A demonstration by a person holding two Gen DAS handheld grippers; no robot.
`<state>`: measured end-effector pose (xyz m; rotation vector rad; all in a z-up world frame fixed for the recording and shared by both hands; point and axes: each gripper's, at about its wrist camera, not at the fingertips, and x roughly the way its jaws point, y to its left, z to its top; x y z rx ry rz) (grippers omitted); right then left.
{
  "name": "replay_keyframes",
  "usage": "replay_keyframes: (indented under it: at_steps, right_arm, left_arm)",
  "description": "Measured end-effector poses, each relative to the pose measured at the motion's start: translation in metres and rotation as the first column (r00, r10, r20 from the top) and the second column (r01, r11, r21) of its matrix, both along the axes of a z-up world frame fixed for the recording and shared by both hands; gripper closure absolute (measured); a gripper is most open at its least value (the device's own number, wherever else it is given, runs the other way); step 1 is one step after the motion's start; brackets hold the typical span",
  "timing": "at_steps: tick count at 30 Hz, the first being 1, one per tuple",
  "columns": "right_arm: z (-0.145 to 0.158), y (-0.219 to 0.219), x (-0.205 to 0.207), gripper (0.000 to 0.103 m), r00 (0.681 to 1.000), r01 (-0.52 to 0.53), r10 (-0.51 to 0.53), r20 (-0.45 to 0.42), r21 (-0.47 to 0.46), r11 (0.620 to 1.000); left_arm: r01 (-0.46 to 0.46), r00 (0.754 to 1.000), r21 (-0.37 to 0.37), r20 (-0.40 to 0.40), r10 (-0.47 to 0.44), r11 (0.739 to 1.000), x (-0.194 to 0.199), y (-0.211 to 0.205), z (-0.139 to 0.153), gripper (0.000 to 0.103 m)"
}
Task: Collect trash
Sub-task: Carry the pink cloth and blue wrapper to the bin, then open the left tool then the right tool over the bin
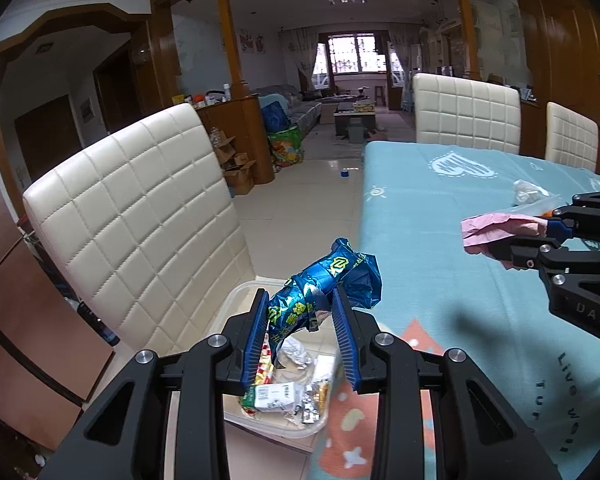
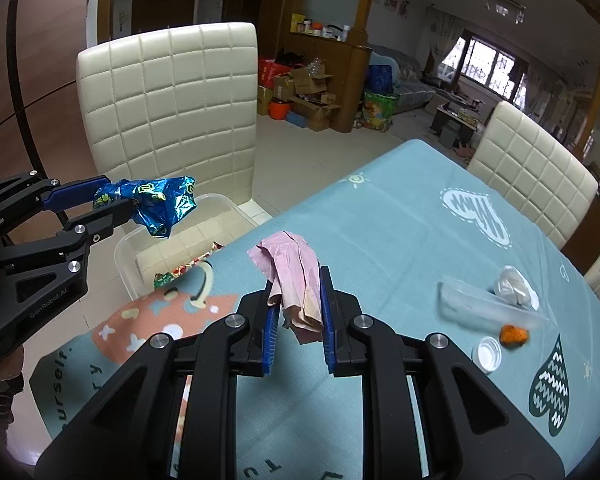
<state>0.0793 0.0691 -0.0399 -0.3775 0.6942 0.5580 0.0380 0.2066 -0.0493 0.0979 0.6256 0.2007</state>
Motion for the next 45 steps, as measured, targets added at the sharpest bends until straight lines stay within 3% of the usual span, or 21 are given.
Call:
replay_keyframes:
  at_steps: [20,22,24,25,45]
  right_arm:
    - [-0.013,0.030,0.014,0.083,0.999,-0.037,0.037,-0.025,-0.006,0.999]
    - [-0.016,0.031,0.018,0.083,0.999,-0.032,0.032,-0.035,-0.003,0.999]
    - [-0.020,0.032,0.021,0.083,0.999,-0.030,0.029,-0.041,-0.005,1.000]
    - [-0.021,0.032,0.022,0.083,0.999,-0.029,0.029,-0.044,-0.007,1.000]
    - [-0.019,0.077,0.026,0.083,0.993,-0.108,0.107,-0.042,-0.011,0.994]
  left_arm:
    - [-0.075,0.997,-0.017,-0.038,0.074,0.997,0.013,0.037,-0.012,0.069]
    - [-0.082,0.996,-0.027,-0.044,0.081,0.996,0.017,0.039,-0.013,0.059]
    - [-0.087,0.996,-0.047,-0.040,0.085,0.995,0.019,0.041,-0.014,0.027]
    - [-0.093,0.995,-0.052,-0.029,0.092,0.994,0.019,0.042,-0.013,0.025]
    - [-0.161,0.986,-0.045,-0.042,0.159,0.986,0.003,0.070,-0.020,0.024]
